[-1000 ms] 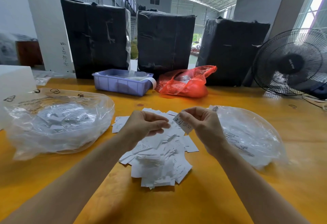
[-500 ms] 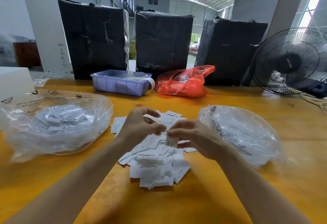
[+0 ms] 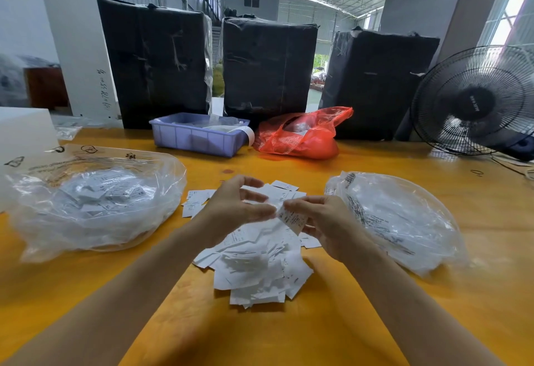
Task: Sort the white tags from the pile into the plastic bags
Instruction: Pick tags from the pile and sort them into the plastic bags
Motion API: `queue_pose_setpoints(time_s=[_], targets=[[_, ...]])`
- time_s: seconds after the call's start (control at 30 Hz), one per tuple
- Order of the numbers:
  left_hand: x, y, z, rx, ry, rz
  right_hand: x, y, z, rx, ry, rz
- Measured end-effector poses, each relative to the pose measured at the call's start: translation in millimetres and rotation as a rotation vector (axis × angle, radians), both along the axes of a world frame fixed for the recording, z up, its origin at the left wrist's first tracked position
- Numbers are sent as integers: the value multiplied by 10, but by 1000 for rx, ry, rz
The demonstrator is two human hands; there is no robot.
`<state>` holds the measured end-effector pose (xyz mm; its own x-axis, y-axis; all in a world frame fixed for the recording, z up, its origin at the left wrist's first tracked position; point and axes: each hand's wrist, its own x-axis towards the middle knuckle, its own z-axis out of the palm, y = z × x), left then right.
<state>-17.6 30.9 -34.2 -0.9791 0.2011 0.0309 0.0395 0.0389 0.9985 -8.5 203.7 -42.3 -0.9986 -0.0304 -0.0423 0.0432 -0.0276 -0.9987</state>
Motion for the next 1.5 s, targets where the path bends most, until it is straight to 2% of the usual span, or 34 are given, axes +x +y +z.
queue_pose_setpoints(time_s=[0.07,0.13,0.2,0.4,0.53,0.6,0.73,0.8,0.93,1.07,1.27,1.5], targets=[[17,-15,23,60,-203,-80,-35,-2,-6,-145,-13,-101],[44,-3,18,0,-294,-164,-66,-14,-23,-278,-33,-179],[45,32,-18,41,-283,-134,-73,-49,-48,-348,-51,-203],[-5,120,-83,371,-201,183,-18,-196,-109,-386,-96,-141],[34,210,-106,598,-147,270,74,-348,-180,-312,-117,2],[45,228,-100,652,-116,270,130,-393,-188,-240,-113,125],[8,146,-77,517,-35,285,161,-302,-86,21,1,242],[-15,86,-82,373,16,286,116,-199,-6,84,76,149],[-22,21,-86,92,109,238,5,36,86,90,242,-182],[11,31,-80,-124,194,196,-15,116,86,139,442,-190],[34,76,-87,-247,187,125,-21,51,41,416,620,-99],[39,96,-90,-299,205,103,-32,85,18,639,654,-70]])
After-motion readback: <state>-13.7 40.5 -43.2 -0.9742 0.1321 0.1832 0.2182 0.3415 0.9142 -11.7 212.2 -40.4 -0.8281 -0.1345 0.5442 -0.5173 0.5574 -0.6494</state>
